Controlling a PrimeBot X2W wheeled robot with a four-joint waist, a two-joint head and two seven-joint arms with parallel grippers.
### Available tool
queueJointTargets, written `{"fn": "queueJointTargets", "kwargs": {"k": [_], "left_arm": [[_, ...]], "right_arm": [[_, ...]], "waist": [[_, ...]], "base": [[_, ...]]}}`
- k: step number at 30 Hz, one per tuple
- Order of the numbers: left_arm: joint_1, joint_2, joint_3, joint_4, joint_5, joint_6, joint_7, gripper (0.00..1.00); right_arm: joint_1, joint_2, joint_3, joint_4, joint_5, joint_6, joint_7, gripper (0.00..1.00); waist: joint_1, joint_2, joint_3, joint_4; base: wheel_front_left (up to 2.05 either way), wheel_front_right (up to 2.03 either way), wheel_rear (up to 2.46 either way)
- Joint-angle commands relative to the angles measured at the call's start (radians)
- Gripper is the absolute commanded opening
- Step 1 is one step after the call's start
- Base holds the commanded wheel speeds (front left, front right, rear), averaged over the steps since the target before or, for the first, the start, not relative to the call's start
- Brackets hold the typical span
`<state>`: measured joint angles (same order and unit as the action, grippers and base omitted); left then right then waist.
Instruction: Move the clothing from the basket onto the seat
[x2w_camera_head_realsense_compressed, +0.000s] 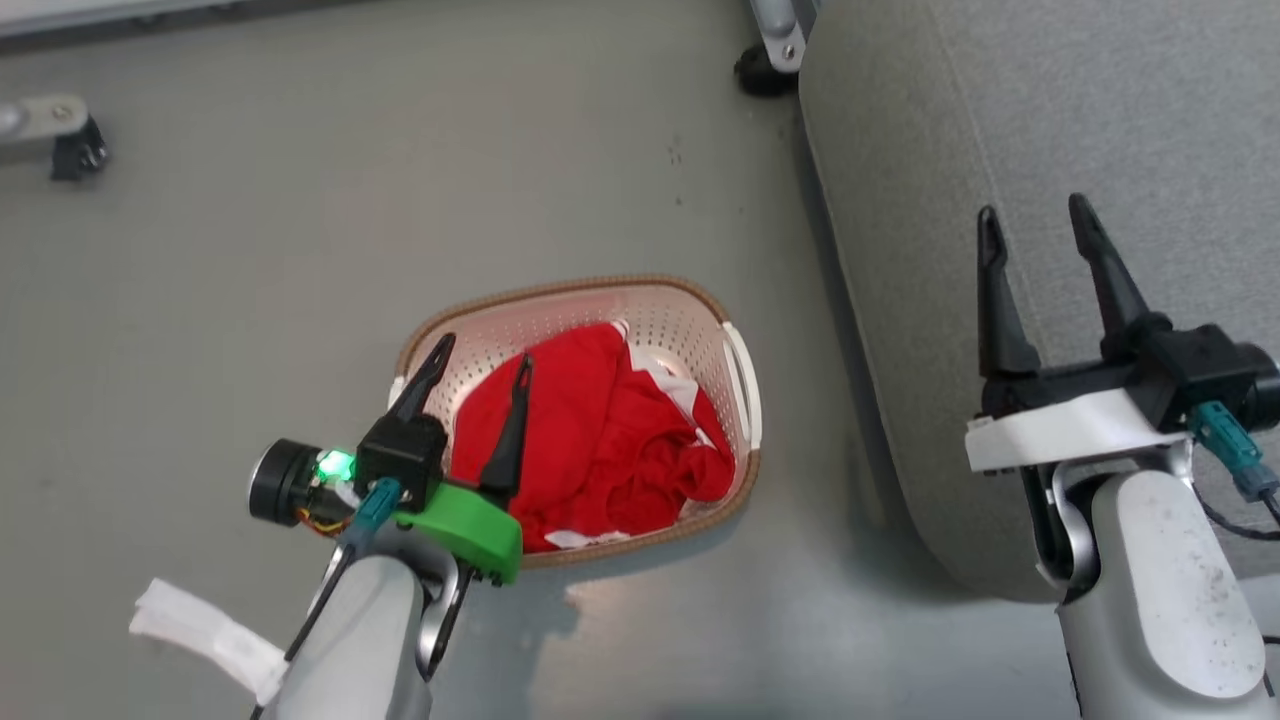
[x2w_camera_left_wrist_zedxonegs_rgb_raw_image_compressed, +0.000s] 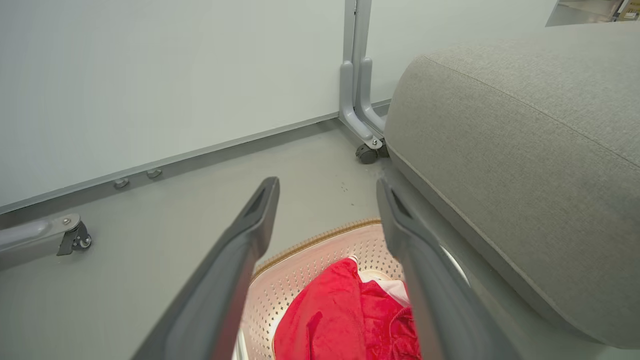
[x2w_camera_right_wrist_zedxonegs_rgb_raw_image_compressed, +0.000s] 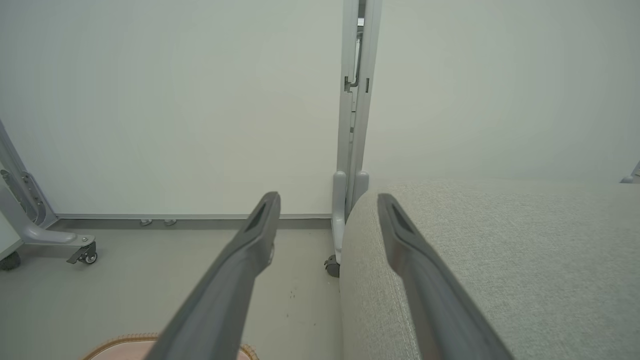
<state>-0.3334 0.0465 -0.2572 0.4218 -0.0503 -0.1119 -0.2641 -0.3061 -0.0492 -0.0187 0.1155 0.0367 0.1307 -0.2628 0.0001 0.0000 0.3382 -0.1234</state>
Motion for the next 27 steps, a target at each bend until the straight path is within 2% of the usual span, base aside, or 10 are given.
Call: {"fn": "queueJointTargets", "kwargs": {"k": [1,10,14,20,23,27], "left_arm": [[-0.061,0.008,-0.014,0.039,0.006,-0.007,-0.001,1.0],[-0.376,0.051,-0.213,0.395,0.058,-0.019,-0.001,1.0],[-0.532,0.067,-0.309,0.549,0.106,-0.018,0.035,1.0],[-0.701,0.065,-0.417,0.702,0.196,-0.018,0.111,1.0],[-0.75,0.059,-0.44,0.756,0.221,-0.007,0.158,1.0],[-0.804,0.07,-0.473,0.814,0.255,0.032,0.252,1.0]], "right_arm": [[-0.038,-0.002,0.002,-0.017,-0.014,0.0,-0.003,1.0],[-0.156,-0.006,0.023,-0.083,-0.047,0.0,-0.003,1.0],[-0.195,-0.004,0.026,-0.112,-0.043,0.0,-0.003,1.0],[-0.214,-0.002,0.031,-0.118,-0.008,0.0,-0.003,1.0],[-0.218,-0.002,0.037,-0.11,0.018,0.0,-0.003,1.0],[-0.221,-0.002,0.032,-0.102,0.067,0.0,-0.003,1.0]], "waist": [[-0.0001,0.0,0.233,0.006],[-0.0001,0.0,0.414,-0.039],[-0.0001,0.0,0.485,-0.067],[-0.0001,0.0,0.56,-0.1],[-0.0001,0.0,0.582,-0.114],[-0.0001,0.0,0.604,-0.136]], "base": [[0.0,0.0,0.0],[0.0,0.0,0.0],[0.0,0.0,0.0],[0.0,0.0,0.0],[0.0,0.0,0.0],[0.0,0.0,0.0]]}}
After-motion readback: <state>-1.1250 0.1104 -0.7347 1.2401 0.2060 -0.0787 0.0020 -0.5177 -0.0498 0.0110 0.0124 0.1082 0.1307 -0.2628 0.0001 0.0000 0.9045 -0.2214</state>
